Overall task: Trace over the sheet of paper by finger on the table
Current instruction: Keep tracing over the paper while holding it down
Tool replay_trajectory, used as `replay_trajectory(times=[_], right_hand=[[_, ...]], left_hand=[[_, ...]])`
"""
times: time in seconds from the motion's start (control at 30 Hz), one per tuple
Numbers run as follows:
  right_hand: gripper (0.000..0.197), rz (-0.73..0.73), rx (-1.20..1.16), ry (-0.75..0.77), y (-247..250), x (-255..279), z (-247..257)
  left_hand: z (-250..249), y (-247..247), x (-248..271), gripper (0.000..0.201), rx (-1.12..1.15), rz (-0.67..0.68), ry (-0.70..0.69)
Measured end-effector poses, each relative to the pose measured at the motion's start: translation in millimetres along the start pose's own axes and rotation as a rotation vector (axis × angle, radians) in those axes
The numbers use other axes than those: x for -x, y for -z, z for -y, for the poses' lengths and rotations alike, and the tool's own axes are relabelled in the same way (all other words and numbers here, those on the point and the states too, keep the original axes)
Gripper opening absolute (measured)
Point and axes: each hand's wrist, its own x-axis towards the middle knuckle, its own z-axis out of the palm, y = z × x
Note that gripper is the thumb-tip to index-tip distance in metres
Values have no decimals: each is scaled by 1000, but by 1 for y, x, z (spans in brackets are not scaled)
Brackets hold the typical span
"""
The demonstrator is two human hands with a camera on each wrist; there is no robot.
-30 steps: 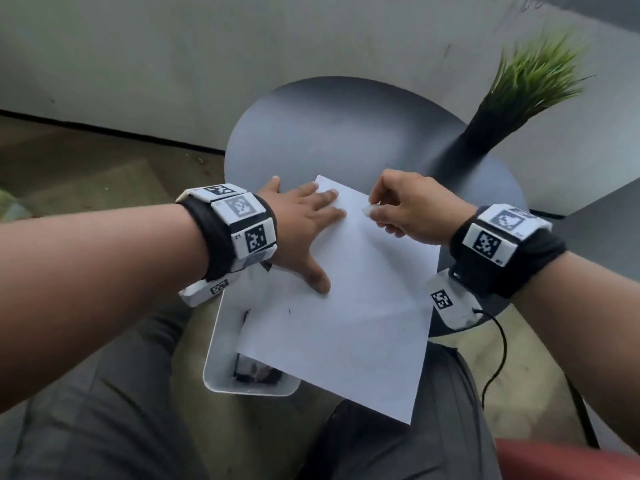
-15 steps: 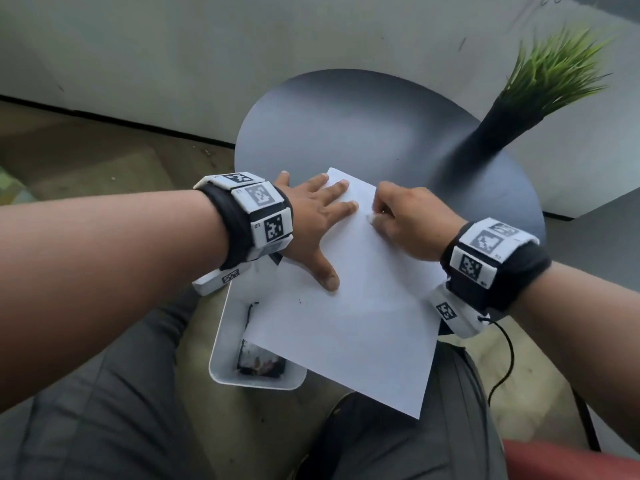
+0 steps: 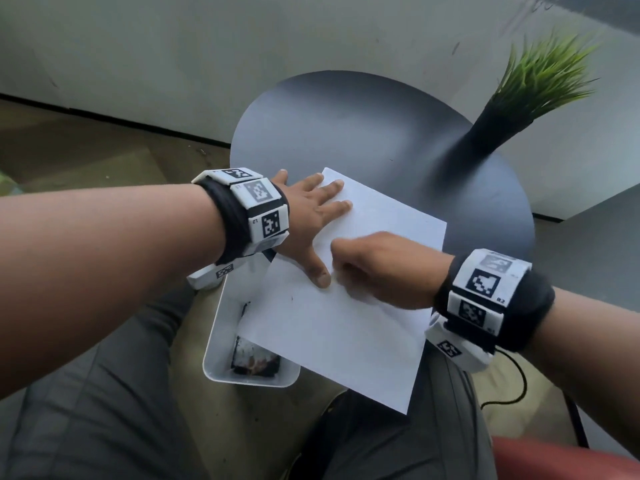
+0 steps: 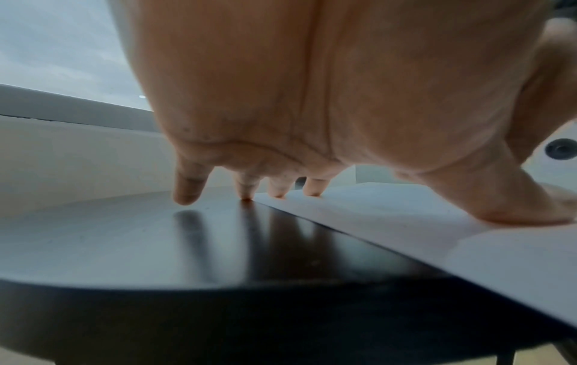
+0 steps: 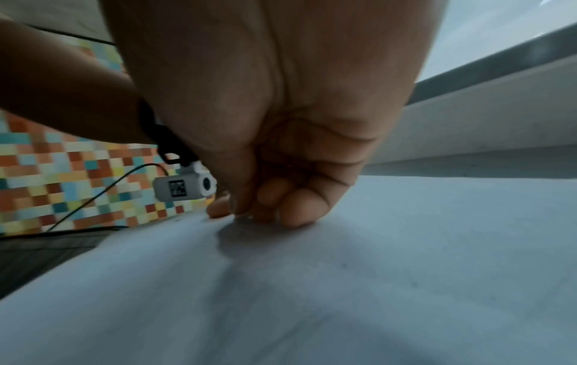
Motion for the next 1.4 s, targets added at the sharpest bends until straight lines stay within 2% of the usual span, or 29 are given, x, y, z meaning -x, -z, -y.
replay_trajectory(times=[0.03, 0.07, 0.17, 0.23, 0.33, 0.4, 0.5, 0.6, 0.63, 0.73, 0.83, 0.93, 1.13, 1.3, 1.33, 1.4], right_hand=[[10, 45, 1, 19, 1, 3, 0], [8, 15, 25, -22, 5, 2, -8], [7, -201, -58, -433, 22, 3, -53], [10, -297, -140, -574, 28, 11, -75], [12, -339, -310, -581, 29, 27, -76], [12, -316, -401, -577, 24, 38, -66], [11, -221, -560, -534, 10, 55, -43], [10, -61, -685, -432, 2, 63, -21], [9, -46, -704, -404, 4, 64, -18], [10, -206, -692, -410, 23, 63, -33], [17, -376, -671, -465, 42, 62, -61], [20, -421, -663, -468, 49, 59, -76], [10, -286, -411, -437, 35, 35, -72], [12, -239, -124, -534, 24, 31, -70], [10, -244, -99, -507, 20, 33, -65], [8, -190, -38, -319, 8, 39, -46]], left_hand=[[0, 0, 0, 141, -9, 1, 0], [0, 1, 0, 141, -19, 4, 0], [-2, 4, 1, 140, -49, 10, 5], [-3, 9, 3, 138, -83, 10, -3], [1, 22, 2, 135, -152, 19, 6], [10, 34, 2, 125, -181, 26, 42], [17, 51, -1, 98, -240, 26, 63], [8, 56, -2, 70, -214, -3, -23], [1, 55, -2, 66, -187, -17, -54], [-26, 45, -2, 57, -88, -92, -95], [-47, 29, 0, 97, -51, -75, -9], [-50, 17, 2, 118, -53, -72, 7], [-47, 14, -1, 130, -72, -66, 3], [-52, 3, -5, 136, -93, -38, -92], [-51, 1, -7, 138, -97, -30, -91], [-51, 2, -9, 141, -88, -18, -86]])
